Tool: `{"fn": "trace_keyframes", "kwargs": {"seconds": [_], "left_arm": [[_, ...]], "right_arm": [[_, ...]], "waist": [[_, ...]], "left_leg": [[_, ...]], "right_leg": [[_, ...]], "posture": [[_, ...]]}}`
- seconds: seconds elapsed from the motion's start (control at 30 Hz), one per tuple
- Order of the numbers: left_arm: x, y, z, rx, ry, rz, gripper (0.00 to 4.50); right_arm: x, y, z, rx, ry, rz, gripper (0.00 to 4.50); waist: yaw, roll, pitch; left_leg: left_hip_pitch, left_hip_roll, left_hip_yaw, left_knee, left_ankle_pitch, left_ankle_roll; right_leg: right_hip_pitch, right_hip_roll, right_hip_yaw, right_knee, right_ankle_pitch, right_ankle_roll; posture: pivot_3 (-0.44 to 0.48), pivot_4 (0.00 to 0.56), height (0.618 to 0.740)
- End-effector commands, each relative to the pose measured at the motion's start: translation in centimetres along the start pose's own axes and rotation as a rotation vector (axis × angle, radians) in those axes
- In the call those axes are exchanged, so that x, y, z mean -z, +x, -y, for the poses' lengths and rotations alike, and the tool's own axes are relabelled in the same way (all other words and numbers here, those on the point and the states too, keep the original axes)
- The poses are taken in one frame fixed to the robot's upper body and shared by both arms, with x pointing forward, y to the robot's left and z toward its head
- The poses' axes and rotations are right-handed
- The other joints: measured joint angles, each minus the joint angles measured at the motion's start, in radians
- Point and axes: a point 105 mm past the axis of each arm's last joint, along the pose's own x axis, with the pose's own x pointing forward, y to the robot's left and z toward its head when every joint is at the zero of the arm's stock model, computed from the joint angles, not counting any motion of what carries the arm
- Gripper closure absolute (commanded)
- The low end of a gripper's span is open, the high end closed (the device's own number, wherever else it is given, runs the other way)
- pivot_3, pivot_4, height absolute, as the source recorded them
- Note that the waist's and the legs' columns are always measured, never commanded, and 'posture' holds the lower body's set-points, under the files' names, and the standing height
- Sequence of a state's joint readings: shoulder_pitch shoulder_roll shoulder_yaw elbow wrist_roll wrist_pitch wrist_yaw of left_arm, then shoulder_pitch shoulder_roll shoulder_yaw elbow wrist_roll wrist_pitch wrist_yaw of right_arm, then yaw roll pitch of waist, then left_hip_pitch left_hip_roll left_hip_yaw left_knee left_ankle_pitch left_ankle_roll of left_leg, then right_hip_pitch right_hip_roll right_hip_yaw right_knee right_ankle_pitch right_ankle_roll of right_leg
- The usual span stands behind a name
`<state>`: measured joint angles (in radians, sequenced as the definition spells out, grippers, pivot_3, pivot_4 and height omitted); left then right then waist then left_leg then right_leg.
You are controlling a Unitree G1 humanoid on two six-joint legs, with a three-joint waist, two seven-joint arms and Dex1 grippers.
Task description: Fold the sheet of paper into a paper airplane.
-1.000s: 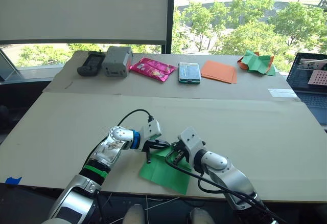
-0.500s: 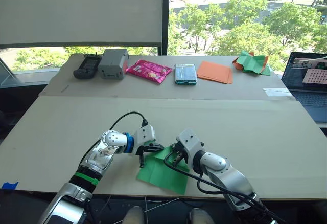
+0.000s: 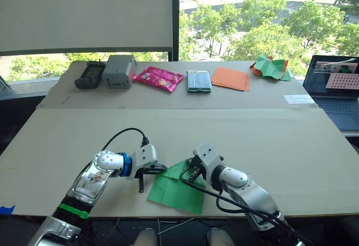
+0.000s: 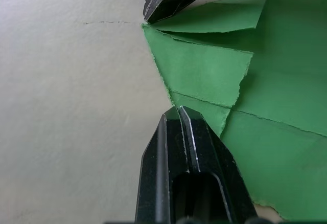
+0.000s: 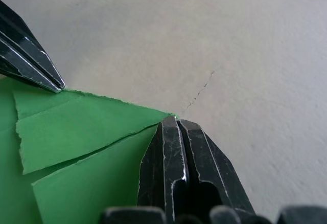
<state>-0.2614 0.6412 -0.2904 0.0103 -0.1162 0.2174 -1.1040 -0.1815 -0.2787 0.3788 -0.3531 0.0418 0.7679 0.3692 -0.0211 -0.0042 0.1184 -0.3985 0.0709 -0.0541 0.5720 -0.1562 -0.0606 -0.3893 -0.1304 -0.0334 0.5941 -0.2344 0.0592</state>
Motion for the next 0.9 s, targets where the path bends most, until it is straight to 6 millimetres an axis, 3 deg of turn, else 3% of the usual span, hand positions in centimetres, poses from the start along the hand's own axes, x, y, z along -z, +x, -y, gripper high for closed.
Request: {"fn": "trace_keyframes", "kwargs": {"seconds": [0.03, 0.37, 0.6, 0.77, 0.9], "left_arm": [[3.9, -0.1, 2.5, 0.082, -0.126, -0.132, 4.48], [3.7, -0.8, 2.7, 0.049, -0.145, -0.134, 4.48], [3.8, -0.4, 3.0, 0.051, -0.15, -0.128, 4.48], [3.8, -0.2, 2.9, 0.047, -0.15, -0.126, 4.48], [3.7, -0.2, 2.9, 0.044, -0.148, -0.123, 4.48]], "right_arm": [[0.9, 0.2, 0.0, 0.002, 0.009, -0.041, 4.5], [0.6, 0.4, -0.4, -0.02, 0.001, -0.022, 4.5], [-3.8, -0.7, -0.7, -0.075, 0.009, 0.195, 4.5], [-3.4, -0.5, -2.0, -0.139, -0.005, 0.178, 4.5], [-1.9, 0.5, -1.6, -0.121, -0.022, 0.093, 4.5]], "waist": [[0.0, 0.0, 0.0], [-0.001, 0.002, 0.001], [0.0, 0.002, 0.003], [0.003, 0.002, 0.003], [0.004, 0.002, 0.004]], "left_leg": [[0.0, 0.0, 0.0, 0.0, 0.0, 0.0], [0.0, 0.0, 0.0, 0.0, -0.001, -0.001], [-0.002, 0.0, 0.0, 0.0, -0.001, -0.002], [-0.002, 0.0, 0.0, 0.0, -0.001, -0.002], [-0.002, 0.0, 0.0, 0.0, -0.001, -0.002]], "right_leg": [[0.0, 0.0, 0.0, 0.0, 0.0, 0.0], [-0.003, 0.0, 0.0, -0.001, -0.001, -0.001], [-0.005, 0.0, 0.0, -0.001, -0.001, -0.001], [-0.005, 0.0, 0.0, -0.001, -0.001, -0.001], [-0.006, 0.0, 0.0, -0.001, -0.001, -0.001]], "posture": [[0.0, 0.15, 0.706], [0.0, 0.15, 0.706], [0.0, 0.15, 0.706], [0.0, 0.15, 0.706], [0.0, 0.15, 0.706]]}}
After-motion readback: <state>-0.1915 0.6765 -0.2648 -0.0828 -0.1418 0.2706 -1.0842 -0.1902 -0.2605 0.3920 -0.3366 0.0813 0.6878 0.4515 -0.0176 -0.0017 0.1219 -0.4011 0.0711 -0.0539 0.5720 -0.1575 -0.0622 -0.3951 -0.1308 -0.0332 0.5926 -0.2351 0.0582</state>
